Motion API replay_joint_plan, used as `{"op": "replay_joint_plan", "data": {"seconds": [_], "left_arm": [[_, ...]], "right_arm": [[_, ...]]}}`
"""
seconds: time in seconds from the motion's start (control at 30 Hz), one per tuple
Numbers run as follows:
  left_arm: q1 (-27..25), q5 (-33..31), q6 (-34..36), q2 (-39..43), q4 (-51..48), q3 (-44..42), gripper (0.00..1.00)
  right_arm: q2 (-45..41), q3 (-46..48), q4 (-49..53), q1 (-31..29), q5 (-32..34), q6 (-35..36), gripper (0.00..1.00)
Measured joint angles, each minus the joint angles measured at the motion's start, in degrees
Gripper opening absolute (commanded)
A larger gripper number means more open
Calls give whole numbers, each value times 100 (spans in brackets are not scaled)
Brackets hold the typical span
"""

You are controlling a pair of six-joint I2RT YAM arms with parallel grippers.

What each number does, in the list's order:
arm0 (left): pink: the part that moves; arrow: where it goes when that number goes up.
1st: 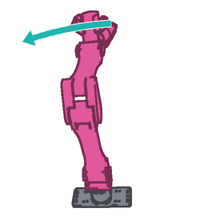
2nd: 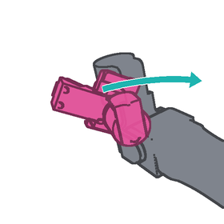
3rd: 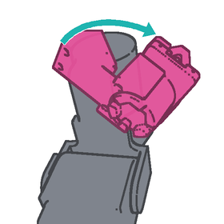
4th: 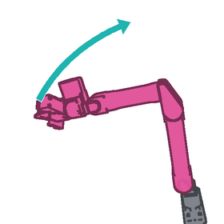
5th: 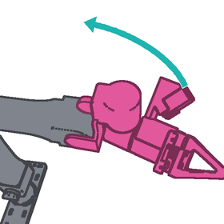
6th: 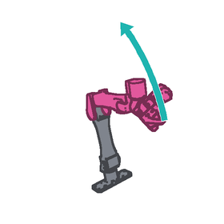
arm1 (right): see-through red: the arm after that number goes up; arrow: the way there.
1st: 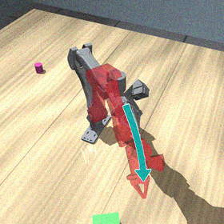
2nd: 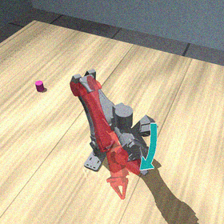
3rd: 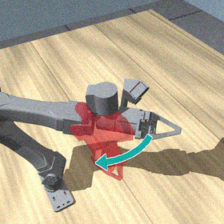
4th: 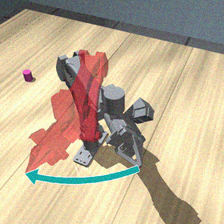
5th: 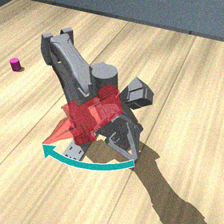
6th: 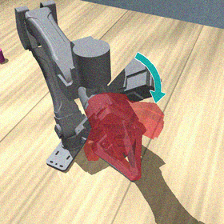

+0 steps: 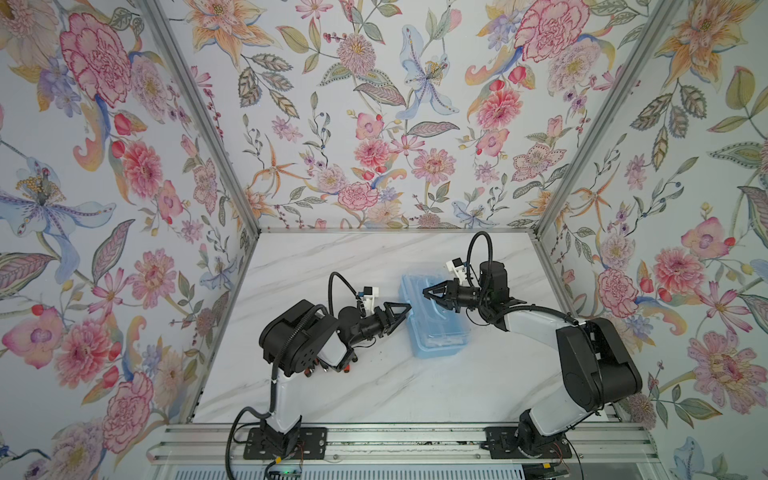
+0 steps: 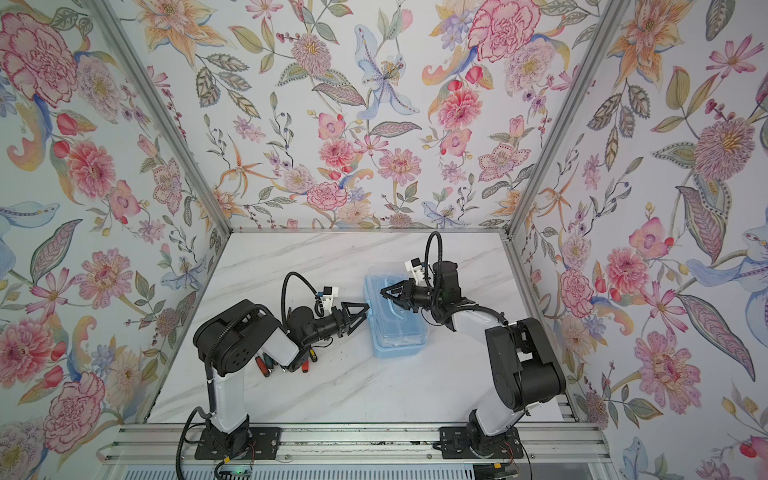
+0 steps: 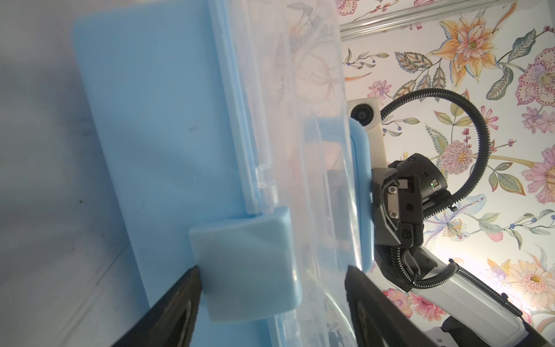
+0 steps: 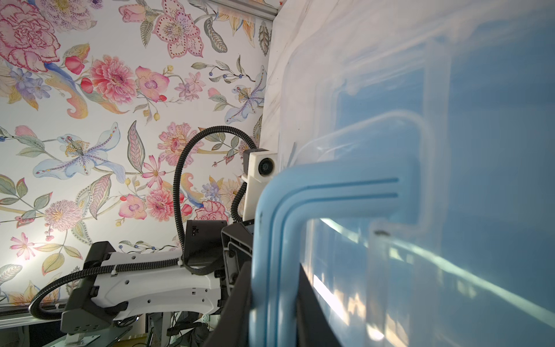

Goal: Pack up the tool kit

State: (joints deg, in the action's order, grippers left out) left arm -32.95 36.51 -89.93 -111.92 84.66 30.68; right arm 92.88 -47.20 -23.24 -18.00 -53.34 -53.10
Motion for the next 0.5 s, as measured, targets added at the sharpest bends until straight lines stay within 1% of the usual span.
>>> {"op": "replay_joint_plan", "data": {"seconds": [0.17,0.27,0.4,0.5], "left_arm": [[365,214,-424,1178,269,-42,80],[686,284,-592,1639,400,-74,79],[953,387,-704,1526,407,-389,78],[885,413,-715,1143,367,-597,78]], "right_arm": [[37,-129,308,-166,319,173,0],[79,-146,345,-212,389,192,0],[131,-68,90,-221,341,28,0],[282,170,-752,-96,-24,-579,0]]}}
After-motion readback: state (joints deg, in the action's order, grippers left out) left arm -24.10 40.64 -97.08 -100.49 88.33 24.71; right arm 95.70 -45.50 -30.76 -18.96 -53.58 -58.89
